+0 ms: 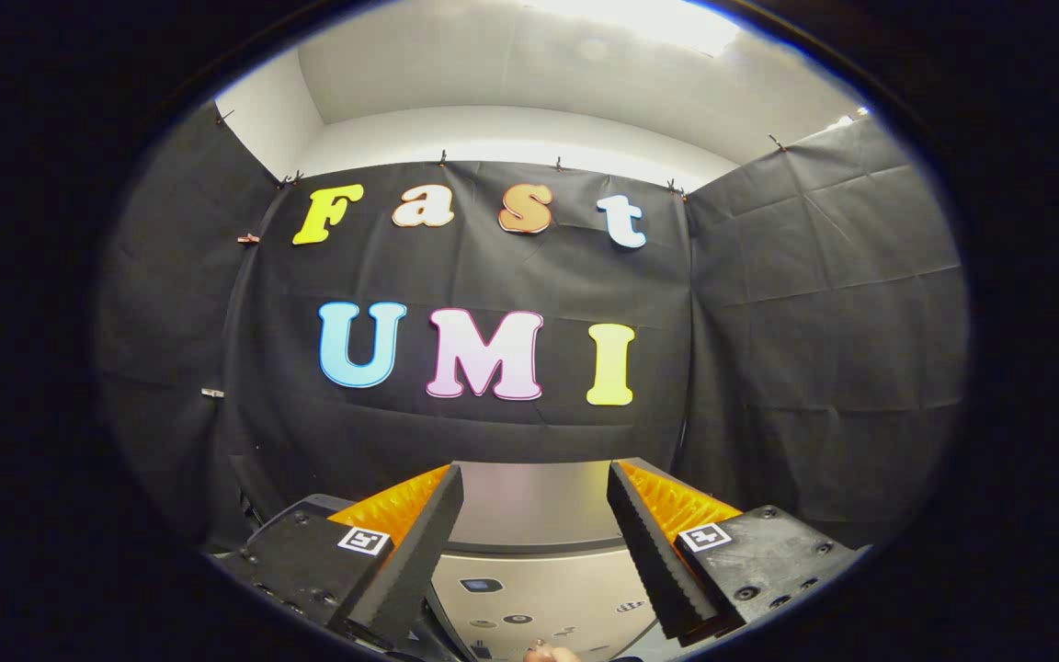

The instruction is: Put the clothes into the washing machine and then close the washing machine lid.

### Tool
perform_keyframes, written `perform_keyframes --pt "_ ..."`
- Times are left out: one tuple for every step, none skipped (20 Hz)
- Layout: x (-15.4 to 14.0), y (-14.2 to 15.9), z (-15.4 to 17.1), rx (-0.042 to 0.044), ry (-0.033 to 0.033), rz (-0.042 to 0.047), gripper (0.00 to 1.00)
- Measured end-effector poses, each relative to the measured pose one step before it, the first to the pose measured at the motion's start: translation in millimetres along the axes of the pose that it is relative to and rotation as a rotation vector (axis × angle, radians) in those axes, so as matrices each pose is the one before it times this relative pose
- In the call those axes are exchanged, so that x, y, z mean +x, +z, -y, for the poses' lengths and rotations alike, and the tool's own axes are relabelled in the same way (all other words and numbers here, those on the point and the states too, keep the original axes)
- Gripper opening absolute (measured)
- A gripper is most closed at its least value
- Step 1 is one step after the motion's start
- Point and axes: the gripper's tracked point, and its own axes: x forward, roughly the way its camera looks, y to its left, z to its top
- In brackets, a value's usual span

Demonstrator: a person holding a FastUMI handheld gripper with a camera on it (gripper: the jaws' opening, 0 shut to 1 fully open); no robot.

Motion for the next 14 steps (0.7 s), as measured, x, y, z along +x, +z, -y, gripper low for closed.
perform_keyframes --pt "-3.36 0.2 2.73 0.00621 -0.00569 0.00008 0.98" --pt "-1.43 -0.3 2.31 0.0009 -0.00605 0.00027 0.98" --pt "-0.25 0.05 3.58 -0.00213 -0.00837 0.00118 0.98" --pt "-0.7 0.05 1.49 -0.00205 -0.0052 0.00239 0.98" --pt "-0.58 0.33 -1.26 0.0005 -0.00042 0.00261 0.98" --pt "0.25 0.23 -1.29 0.00109 0.0043 0.00305 0.98" --pt "0.1 -0.46 -0.77 0.00161 0.0026 0.00158 0.98" --pt "0.27 -0.28 0.61 0.00341 -0.00139 0.00127 0.98" --pt "1.1 -0.76 1.18 0.00348 -0.00115 -0.00052 0.98" --pt "0.84 -0.23 -0.08 0.00197 0.00134 -0.00045 0.98" --pt "0.5 0.46 -1.3 -0.00052 0.00421 0.00291 0.98" --pt "-0.08 0.24 -2.08 -0.00423 0.00422 0.00446 0.98" --pt "0.77 -0.79 -1.17 -0.00686 0.00354 0.00302 0.98" --pt "1.56 -0.03 -2.3 -0.00564 0.00559 0.00447 0.98"
